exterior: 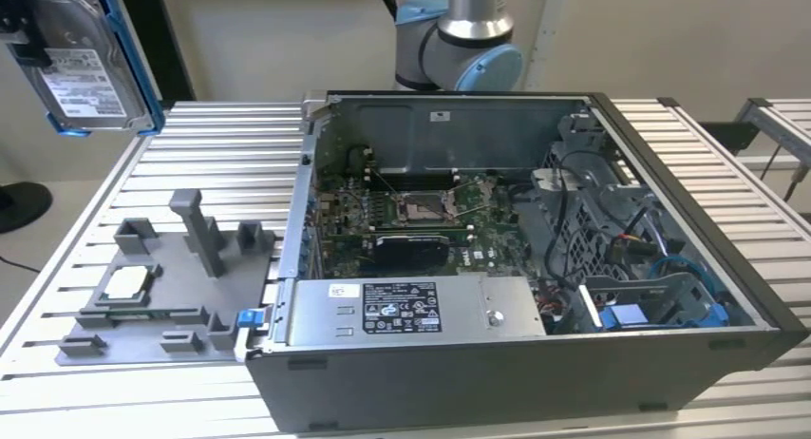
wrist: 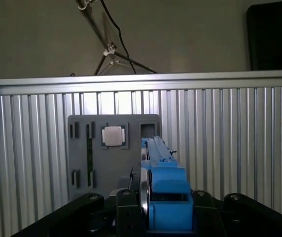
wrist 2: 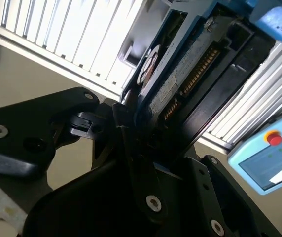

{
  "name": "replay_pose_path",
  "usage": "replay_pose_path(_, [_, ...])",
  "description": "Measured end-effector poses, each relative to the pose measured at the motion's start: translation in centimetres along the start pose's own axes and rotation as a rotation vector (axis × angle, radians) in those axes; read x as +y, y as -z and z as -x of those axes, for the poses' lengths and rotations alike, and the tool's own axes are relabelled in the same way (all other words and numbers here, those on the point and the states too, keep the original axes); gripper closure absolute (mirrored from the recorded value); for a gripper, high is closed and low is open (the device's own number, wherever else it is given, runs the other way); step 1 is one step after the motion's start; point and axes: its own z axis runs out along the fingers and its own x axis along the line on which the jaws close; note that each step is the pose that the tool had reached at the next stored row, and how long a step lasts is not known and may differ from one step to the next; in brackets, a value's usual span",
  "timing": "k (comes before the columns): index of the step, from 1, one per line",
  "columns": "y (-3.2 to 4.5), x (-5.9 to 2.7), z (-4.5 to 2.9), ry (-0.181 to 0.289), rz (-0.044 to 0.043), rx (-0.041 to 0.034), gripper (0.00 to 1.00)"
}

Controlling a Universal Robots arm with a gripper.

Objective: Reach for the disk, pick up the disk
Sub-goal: 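Pick up the disk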

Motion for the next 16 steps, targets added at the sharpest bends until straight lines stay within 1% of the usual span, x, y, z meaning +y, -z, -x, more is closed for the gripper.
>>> replay_pose_path(13, [2.76,0.07,0.03,0.0,0.0001,0.0,1.0])
replay_pose_path(16, [3.2,0.08,0.03,0.0,0.0001,0.0001,1.0])
